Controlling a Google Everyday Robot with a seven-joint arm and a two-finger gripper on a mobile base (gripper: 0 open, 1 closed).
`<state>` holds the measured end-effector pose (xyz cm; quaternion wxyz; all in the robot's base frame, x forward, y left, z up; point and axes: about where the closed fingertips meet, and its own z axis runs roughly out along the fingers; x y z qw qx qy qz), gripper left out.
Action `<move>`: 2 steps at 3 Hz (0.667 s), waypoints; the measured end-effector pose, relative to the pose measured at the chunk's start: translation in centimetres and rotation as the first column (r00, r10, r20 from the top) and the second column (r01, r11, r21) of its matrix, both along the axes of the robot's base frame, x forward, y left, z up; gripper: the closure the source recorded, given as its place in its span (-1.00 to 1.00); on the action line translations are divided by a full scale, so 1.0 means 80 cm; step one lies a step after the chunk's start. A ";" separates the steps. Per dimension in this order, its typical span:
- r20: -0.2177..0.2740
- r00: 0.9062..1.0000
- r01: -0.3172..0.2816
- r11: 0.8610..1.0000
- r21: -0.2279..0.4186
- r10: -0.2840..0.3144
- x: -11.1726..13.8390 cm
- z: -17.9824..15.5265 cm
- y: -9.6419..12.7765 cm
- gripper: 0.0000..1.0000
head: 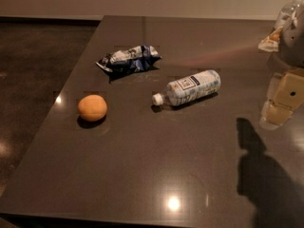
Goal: Place blue plastic bottle upright
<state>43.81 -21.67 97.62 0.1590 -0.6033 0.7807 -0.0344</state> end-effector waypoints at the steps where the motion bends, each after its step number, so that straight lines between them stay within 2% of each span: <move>1: 0.000 1.000 0.000 1.000 0.000 0.000 0.000 0.000 0.000 -1.00; 2: 0.002 1.000 -0.017 1.000 0.000 0.017 0.003 0.001 0.004 -1.00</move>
Offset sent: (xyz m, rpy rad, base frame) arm 0.0065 0.0072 -0.0042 -0.0010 0.0195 0.0522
